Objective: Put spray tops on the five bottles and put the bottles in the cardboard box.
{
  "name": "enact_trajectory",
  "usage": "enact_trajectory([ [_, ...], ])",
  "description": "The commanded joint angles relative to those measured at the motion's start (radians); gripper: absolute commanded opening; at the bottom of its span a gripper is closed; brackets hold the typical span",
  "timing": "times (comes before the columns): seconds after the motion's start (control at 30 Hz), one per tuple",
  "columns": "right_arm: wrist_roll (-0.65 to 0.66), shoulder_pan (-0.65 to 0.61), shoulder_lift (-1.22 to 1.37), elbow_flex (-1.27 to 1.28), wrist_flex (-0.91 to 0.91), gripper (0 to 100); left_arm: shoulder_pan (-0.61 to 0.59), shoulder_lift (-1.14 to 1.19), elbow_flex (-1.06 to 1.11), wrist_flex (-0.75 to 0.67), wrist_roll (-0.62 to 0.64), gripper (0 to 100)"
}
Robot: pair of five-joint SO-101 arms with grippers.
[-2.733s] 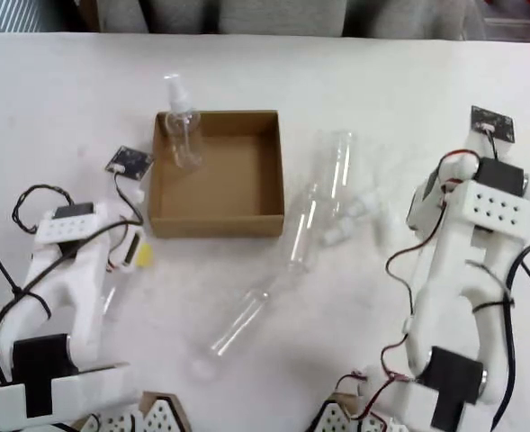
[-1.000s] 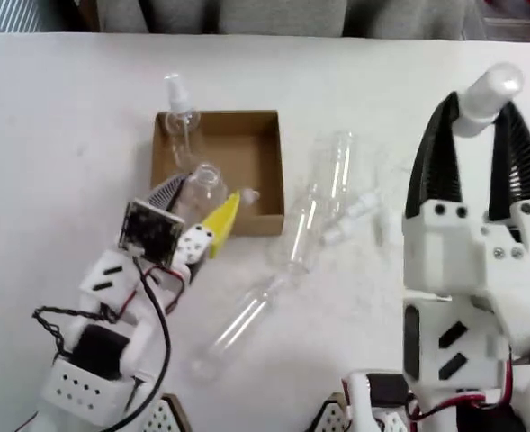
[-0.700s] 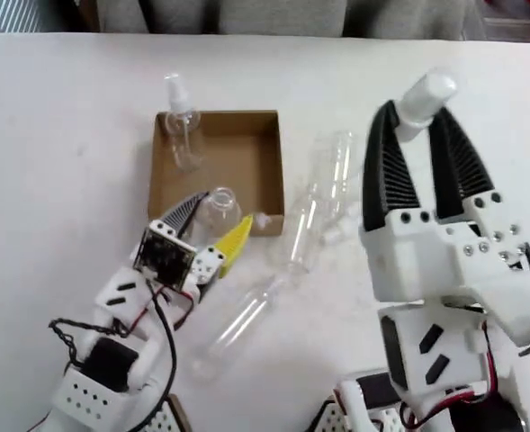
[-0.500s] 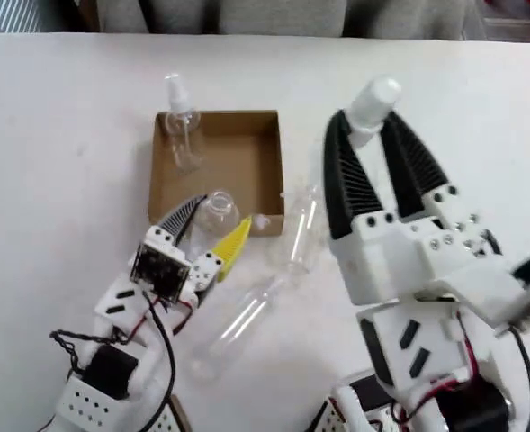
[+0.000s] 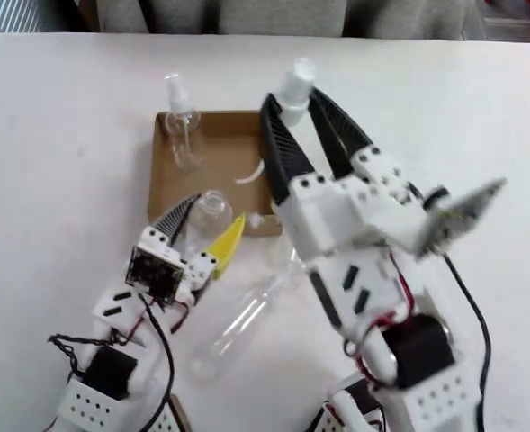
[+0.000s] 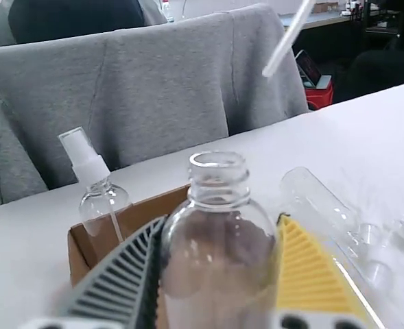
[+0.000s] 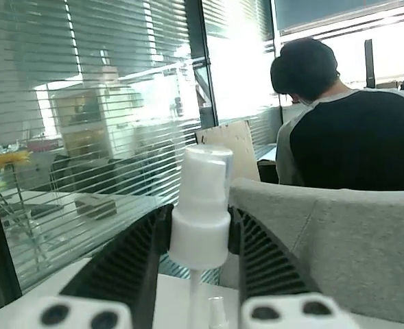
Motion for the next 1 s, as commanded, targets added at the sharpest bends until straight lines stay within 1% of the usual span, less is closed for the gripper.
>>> enact_trajectory([
  [0.0,-0.003,-0.008,0.061,-0.011,-0.067,1.6,-0.031,-0.019,-0.006,-0.052,0.012,8],
  [0.2,-0.003,-0.010,0.116,-0.012,-0.101,1.6,-0.024,-0.019,0.005,-0.058,0.012,8],
  [0.53,-0.003,-0.090,0.151,-0.066,-0.090,1.6,-0.028,-0.019,0.018,-0.060,0.011,8],
  [0.77,-0.003,-0.088,0.151,-0.066,-0.087,1.6,-0.027,-0.019,0.018,-0.060,0.011,8],
  [0.97,-0.003,-0.090,0.151,-0.066,-0.041,1.6,-0.028,-0.019,0.018,-0.060,0.011,8],
])
